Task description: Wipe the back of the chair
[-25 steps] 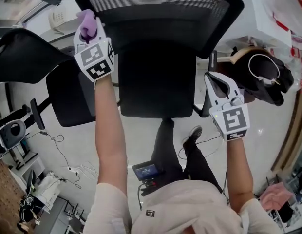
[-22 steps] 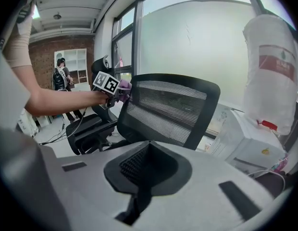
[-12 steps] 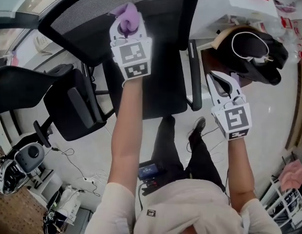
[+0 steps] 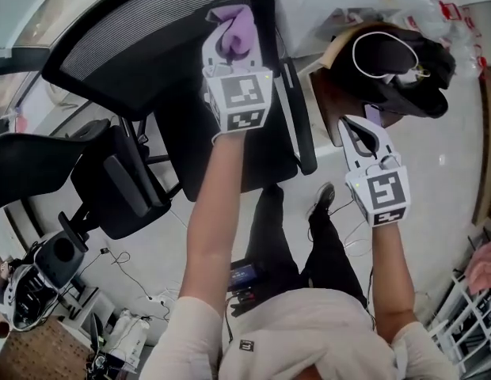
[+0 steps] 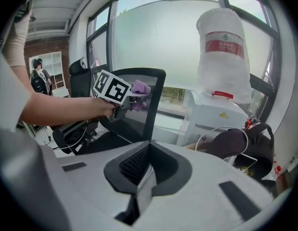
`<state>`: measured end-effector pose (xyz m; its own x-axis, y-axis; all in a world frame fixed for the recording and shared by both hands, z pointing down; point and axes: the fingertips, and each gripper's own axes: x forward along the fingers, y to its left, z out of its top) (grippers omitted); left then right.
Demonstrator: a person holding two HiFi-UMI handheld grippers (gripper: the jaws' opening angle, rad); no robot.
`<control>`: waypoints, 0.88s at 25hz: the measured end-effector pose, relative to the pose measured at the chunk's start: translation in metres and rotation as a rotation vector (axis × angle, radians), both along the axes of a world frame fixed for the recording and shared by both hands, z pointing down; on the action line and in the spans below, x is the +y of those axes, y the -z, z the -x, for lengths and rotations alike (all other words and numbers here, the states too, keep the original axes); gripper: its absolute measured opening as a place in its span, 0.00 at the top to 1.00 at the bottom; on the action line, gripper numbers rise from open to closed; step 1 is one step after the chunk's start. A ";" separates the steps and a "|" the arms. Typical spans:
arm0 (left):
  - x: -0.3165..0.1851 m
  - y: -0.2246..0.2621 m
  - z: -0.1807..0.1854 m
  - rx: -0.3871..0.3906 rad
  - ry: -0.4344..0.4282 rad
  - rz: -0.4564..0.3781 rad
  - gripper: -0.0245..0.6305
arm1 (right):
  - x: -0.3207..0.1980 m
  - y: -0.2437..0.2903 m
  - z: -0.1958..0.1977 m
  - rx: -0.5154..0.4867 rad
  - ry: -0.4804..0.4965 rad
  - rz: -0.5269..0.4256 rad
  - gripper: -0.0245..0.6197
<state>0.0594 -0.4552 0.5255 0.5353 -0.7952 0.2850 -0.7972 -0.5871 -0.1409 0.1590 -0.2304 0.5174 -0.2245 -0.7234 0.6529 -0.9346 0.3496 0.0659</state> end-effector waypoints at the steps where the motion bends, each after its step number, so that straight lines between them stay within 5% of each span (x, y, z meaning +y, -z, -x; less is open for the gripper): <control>1: -0.004 -0.001 0.016 -0.008 0.022 -0.002 0.85 | -0.002 0.001 0.005 0.001 0.010 -0.002 0.97; 4: -0.023 -0.005 0.095 -0.008 0.147 0.008 0.85 | -0.013 0.003 0.028 0.002 0.053 -0.005 0.97; 10: -0.044 -0.003 0.326 -0.023 0.501 0.045 0.85 | -0.036 -0.006 0.100 -0.014 0.171 0.002 0.97; 12: -0.042 -0.001 0.369 -0.027 0.555 0.049 0.85 | -0.041 -0.010 0.122 -0.020 0.208 0.008 0.97; 17: -0.041 -0.012 0.371 -0.036 0.521 0.061 0.85 | -0.048 -0.014 0.153 -0.024 0.254 0.022 0.97; 22: -0.045 -0.025 0.336 -0.020 0.482 0.082 0.85 | -0.052 -0.013 0.131 -0.016 0.223 0.011 0.97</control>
